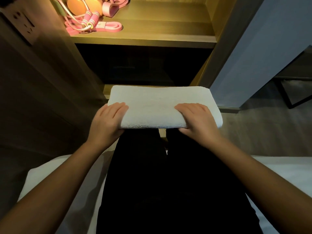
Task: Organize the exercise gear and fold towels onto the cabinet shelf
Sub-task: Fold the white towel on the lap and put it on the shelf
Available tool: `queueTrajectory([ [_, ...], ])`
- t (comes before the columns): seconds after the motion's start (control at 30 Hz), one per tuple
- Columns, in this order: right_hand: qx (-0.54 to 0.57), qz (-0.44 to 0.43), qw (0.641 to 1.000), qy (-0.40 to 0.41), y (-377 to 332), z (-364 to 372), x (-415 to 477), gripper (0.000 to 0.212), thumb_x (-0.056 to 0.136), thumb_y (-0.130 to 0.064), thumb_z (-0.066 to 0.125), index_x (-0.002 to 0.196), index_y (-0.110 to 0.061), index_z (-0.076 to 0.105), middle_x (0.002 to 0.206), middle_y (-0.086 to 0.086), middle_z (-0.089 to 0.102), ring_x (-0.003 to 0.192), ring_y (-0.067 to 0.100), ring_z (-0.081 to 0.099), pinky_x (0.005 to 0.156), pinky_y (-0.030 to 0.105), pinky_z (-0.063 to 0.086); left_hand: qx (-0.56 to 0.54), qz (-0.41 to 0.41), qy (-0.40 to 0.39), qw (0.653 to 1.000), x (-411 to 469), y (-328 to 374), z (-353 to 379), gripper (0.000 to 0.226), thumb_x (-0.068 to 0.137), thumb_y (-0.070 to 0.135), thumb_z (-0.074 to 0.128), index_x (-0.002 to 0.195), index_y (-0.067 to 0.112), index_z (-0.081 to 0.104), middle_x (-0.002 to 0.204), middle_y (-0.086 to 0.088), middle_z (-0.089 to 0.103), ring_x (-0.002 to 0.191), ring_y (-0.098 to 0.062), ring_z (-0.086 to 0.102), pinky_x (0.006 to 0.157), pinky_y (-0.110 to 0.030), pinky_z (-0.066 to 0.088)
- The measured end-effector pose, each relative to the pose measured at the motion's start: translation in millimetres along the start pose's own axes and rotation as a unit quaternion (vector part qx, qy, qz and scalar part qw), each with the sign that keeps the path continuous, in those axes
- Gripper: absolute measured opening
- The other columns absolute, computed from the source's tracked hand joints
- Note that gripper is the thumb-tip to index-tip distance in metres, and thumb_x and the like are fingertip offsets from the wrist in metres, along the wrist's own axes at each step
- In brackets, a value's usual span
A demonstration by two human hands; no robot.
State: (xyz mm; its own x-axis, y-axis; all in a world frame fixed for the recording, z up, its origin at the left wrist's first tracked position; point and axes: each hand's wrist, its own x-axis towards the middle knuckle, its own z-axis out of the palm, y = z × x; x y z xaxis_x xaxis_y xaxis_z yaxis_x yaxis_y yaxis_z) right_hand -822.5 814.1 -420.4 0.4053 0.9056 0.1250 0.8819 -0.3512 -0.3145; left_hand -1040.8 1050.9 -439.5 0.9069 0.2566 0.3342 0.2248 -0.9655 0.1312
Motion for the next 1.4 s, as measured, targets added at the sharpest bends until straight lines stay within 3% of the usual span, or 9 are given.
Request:
queueTrajectory([
  [0.13, 0.159, 0.1, 0.979, 0.079, 17, -13, -20, 0.04, 0.089, -0.05, 0.059, 0.122, -0.028, 0.062, 0.133, -0.009, 0.056, 0.127, 0.012, 0.046, 0.114, 0.047, 0.025, -0.165, -0.086, -0.019, 0.982, -12, -5, -2, 0.058, 0.087, 0.04, 0.06, 0.136, 0.011, 0.05, 0.144, -0.006, 0.047, 0.135, -0.02, 0.04, 0.11, -0.039, 0.034],
  [0.27, 0.338, 0.323, 0.88, 0.088, 37, -27, -13, 0.042, 0.095, -0.047, 0.051, 0.129, -0.021, 0.056, 0.136, -0.003, 0.051, 0.118, 0.014, 0.051, 0.099, 0.039, 0.046, -0.301, -0.293, 0.016, 0.907, 14, -17, -8, 0.047, 0.098, 0.037, 0.048, 0.138, 0.012, 0.048, 0.142, -0.002, 0.044, 0.122, -0.008, 0.04, 0.101, -0.029, 0.037],
  [0.33, 0.417, 0.418, 0.806, 0.033, 49, -35, -7, 0.053, 0.095, -0.054, 0.048, 0.136, -0.02, 0.049, 0.135, 0.0, 0.052, 0.113, 0.018, 0.054, 0.088, 0.037, 0.05, -0.361, -0.462, -0.084, 0.806, 37, -26, -8, 0.055, 0.1, 0.048, 0.042, 0.144, 0.015, 0.04, 0.143, -0.006, 0.043, 0.122, -0.017, 0.043, 0.099, -0.037, 0.039],
  [0.43, 0.496, 0.502, 0.705, -0.067, 60, -40, -7, 0.049, 0.09, -0.064, 0.048, 0.122, -0.028, 0.056, 0.119, 0.002, 0.06, 0.102, 0.023, 0.06, 0.074, 0.037, 0.053, -0.499, -0.615, -0.203, 0.576, 48, -38, -10, 0.064, 0.089, 0.067, 0.046, 0.131, 0.018, 0.05, 0.13, -0.013, 0.053, 0.12, -0.032, 0.053, 0.092, -0.048, 0.05],
  [0.5, 0.508, 0.53, 0.67, -0.111, 65, -37, -10, 0.048, 0.087, -0.069, 0.049, 0.11, -0.028, 0.058, 0.11, 0.006, 0.063, 0.098, 0.024, 0.062, 0.07, 0.034, 0.052, -0.542, -0.602, -0.239, 0.535, 45, -43, -12, 0.061, 0.079, 0.071, 0.057, 0.118, 0.024, 0.058, 0.119, -0.012, 0.064, 0.107, -0.031, 0.063, 0.074, -0.047, 0.058],
  [0.7, 0.544, 0.516, 0.66, -0.046, 66, -23, -1, 0.019, 0.093, -0.044, 0.056, 0.103, -0.028, 0.058, 0.112, 0.002, 0.063, 0.096, 0.02, 0.062, 0.066, 0.033, 0.052, -0.579, -0.601, -0.205, 0.511, 50, -45, -6, 0.048, 0.089, 0.045, 0.062, 0.126, 0.016, 0.056, 0.124, -0.013, 0.063, 0.101, -0.03, 0.063, 0.073, -0.043, 0.053],
  [1.1, 0.554, 0.42, 0.706, 0.134, 95, -56, 86, 0.036, 0.093, -0.028, 0.06, 0.126, -0.014, 0.057, 0.116, 0.005, 0.064, 0.101, 0.02, 0.063, 0.08, 0.038, 0.056, -0.567, -0.508, 0.001, 0.648, 145, -69, -7, 0.053, 0.095, 0.031, 0.06, 0.142, 0.016, 0.042, 0.131, -0.009, 0.057, 0.112, -0.029, 0.06, 0.084, -0.044, 0.054],
  [1.23, 0.568, 0.407, 0.693, 0.179, 111, -78, 143, 0.03, 0.091, -0.029, 0.063, 0.118, -0.018, 0.06, 0.111, 0.001, 0.065, 0.1, 0.018, 0.064, 0.074, 0.033, 0.056, -0.592, -0.481, 0.035, 0.645, 209, -82, -14, 0.035, 0.096, 0.032, 0.058, 0.128, 0.021, 0.05, 0.116, 0.0, 0.063, 0.1, -0.02, 0.066, 0.063, -0.029, 0.058],
  [1.4, 0.613, 0.394, 0.649, 0.219, 135, -91, 213, 0.016, 0.086, -0.029, 0.067, 0.102, -0.024, 0.066, 0.107, -0.001, 0.07, 0.099, 0.018, 0.066, 0.069, 0.03, 0.056, -0.605, -0.437, 0.072, 0.662, 285, -107, -9, 0.012, 0.099, 0.026, 0.054, 0.109, 0.021, 0.058, 0.105, -0.001, 0.071, 0.092, -0.018, 0.071, 0.072, -0.036, 0.056],
])
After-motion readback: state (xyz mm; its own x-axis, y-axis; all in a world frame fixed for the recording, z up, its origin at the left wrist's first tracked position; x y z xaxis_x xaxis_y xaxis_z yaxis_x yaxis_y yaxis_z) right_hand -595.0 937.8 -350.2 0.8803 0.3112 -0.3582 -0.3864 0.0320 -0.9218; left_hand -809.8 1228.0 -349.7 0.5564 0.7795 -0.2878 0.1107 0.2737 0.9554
